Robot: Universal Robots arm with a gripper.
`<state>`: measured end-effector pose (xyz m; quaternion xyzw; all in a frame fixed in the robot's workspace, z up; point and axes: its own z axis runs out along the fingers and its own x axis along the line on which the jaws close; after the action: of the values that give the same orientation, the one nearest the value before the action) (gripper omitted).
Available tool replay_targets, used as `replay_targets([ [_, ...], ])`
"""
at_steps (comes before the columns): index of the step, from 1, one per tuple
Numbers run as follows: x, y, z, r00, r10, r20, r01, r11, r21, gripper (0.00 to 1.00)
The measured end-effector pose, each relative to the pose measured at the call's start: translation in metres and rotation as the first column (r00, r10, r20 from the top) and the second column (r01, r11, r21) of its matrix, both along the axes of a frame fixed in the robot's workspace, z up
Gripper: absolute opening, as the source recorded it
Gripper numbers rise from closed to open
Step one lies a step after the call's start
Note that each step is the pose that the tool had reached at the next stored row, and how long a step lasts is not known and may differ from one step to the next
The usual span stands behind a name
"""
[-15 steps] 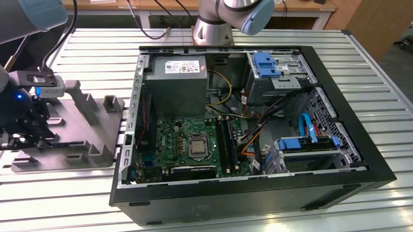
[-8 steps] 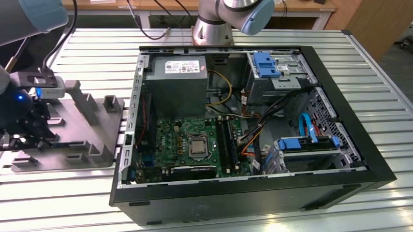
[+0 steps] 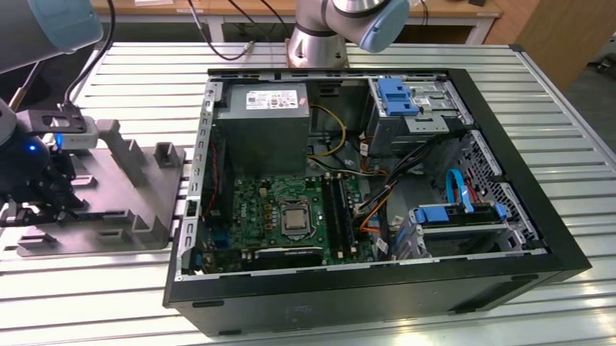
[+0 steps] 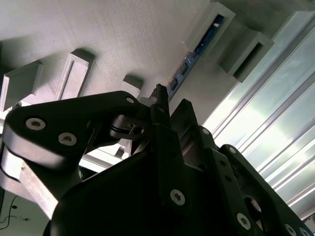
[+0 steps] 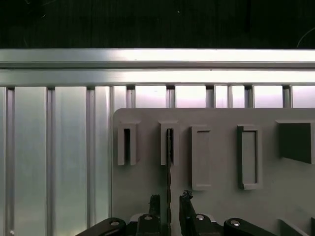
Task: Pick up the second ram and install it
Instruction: 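Pick up the second ram and move it above second insertion slot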
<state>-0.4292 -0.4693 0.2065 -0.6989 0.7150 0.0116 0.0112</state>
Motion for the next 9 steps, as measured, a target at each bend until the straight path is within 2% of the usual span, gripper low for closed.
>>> replay_targets([
  [9, -0.0069, 0.0028, -0.005, 1.0, 0.0, 0.0001, 0.0, 1.0, 0.0, 0.29],
])
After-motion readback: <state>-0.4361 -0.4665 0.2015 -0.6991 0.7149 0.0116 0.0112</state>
